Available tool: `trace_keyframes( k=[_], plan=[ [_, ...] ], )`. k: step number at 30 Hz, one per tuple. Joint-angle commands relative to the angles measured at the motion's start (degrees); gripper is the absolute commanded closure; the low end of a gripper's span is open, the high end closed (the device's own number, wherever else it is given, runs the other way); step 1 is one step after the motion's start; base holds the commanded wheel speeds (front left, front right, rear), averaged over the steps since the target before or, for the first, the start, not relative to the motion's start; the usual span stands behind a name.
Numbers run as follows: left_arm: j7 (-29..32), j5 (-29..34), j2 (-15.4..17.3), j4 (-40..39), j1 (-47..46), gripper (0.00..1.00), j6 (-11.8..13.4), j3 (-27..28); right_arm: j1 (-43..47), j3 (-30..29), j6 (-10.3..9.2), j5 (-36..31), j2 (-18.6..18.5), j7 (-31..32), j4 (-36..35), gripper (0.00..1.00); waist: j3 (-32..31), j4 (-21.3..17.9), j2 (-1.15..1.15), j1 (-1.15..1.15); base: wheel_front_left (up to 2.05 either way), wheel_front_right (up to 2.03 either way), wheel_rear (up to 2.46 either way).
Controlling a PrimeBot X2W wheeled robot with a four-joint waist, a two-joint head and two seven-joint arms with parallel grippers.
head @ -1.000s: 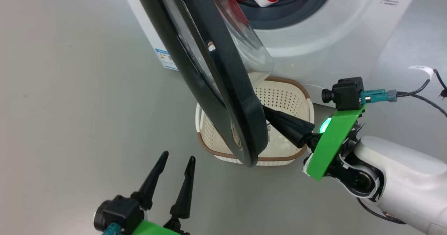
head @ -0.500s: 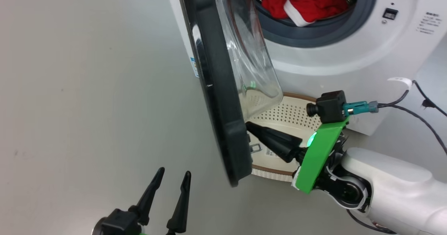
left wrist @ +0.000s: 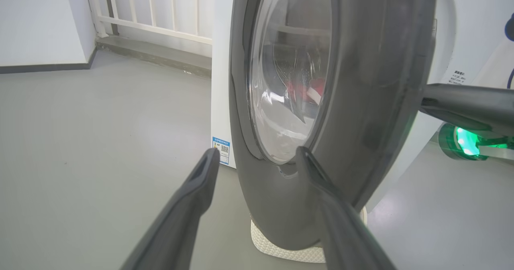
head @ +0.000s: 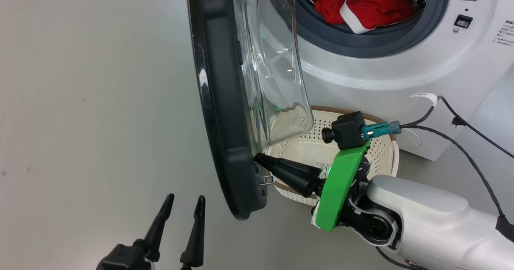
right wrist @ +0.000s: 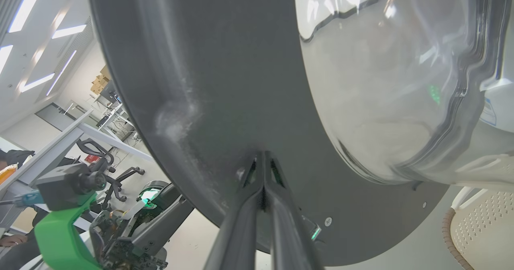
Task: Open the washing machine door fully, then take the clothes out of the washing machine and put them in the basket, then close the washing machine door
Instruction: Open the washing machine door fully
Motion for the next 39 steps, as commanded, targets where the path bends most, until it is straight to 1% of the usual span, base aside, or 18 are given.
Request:
trace_keyframes(
  k=[1, 7, 13, 14, 15, 16, 17, 18, 19, 30, 36, 39],
  plan=[
    [-0.69, -0.32, 0.51, -1.72, -0.18, 0.0, 0.48, 2.3, -0.4, -0.21, 0.44, -0.63, 1.71, -0.02, -0.81, 1.0, -0.01, 0.04, 0.0, 0.0, 0.0, 0.0, 0.0],
    [-0.69, -0.41, 0.51, -1.95, 0.05, 0.0, 0.85, 2.53, -0.89, -0.02, 0.44, -0.77, 3.16, -0.52, 0.13, 1.0, -0.1, 0.05, 0.0, 0.0, 0.0, 0.0, 0.0],
    [-0.69, -0.16, 0.51, -1.73, -0.1, 0.0, 0.73, 2.95, -1.01, 0.12, 0.44, -1.35, 2.97, -1.69, 0.82, 1.0, -0.33, -0.08, 0.0, 0.0, 0.0, 0.0, 0.0],
    [-0.69, -0.08, 0.51, -1.63, -0.14, 0.0, 0.65, 3.01, -0.93, 0.14, 0.44, -1.52, 2.8, -2.02, 1.02, 0.96, -0.4, -0.12, 0.0, 0.0, 0.0, 0.0, 0.0],
    [-0.69, 0.01, 0.51, -1.47, -0.2, 0.0, 0.56, 3.09, -0.79, 0.16, 0.44, -1.71, 2.58, -2.44, 1.27, 0.75, -0.49, -0.16, 0.0, 0.0, 0.0, 0.0, 0.0],
    [-0.69, 0.12, 0.51, -1.27, -0.3, 0.0, 0.44, 3.18, -0.59, 0.17, 0.44, -1.85, 2.35, -2.92, 1.56, 0.6, -0.58, -0.21, 0.0, 0.0, 0.0, 0.0, 0.0],
    [-0.69, 0.25, 0.51, -1.0, -0.46, 0.0, 0.28, 3.32, -0.32, 0.18, 0.44, -1.9, 2.11, -3.39, 1.85, 0.5, -0.68, -0.26, 0.0, 0.0, 0.0, 0.0, 0.0],
    [-0.69, 0.39, 0.51, -0.72, -0.66, 0.0, 0.12, 3.48, 0.0, 0.2, 0.44, -1.95, 1.84, -3.82, 2.17, 0.18, -0.81, -0.32, 0.0, 0.0, 0.0, 0.0, 0.0],
    [-0.69, 0.54, 0.51, -0.42, -0.9, 0.0, -0.06, 3.65, 0.35, 0.21, 0.44, -2.06, 1.52, -4.25, 2.55, 0.0, -0.94, -0.38, 0.0, 0.0, 0.0, 0.0, 0.0],
    [-0.69, 2.18, 0.51, 3.26, -2.2, 0.0, -2.34, 5.23, 6.4, 0.02, 0.44, -2.49, -2.18, -7.42, 6.82, 0.0, -2.94, -1.36, 0.0, 0.0, 0.0, 0.0, 0.0],
    [-0.69, 2.84, 0.51, 4.26, -2.0, 0.0, -2.91, 6.11, 11.09, -2.66, 0.44, -2.98, -2.89, -7.94, 8.9, 0.0, -4.04, -2.08, 0.0, 0.0, 0.0, 0.0, 0.0],
    [-0.69, 3.06, 0.51, 4.47, -1.88, 0.0, -3.15, 6.61, 14.24, -6.44, 0.44, -4.86, -2.62, -7.98, 10.21, 0.0, -4.23, -2.95, 0.0, 0.0, 0.0, 0.0, 0.0]
  ],
)
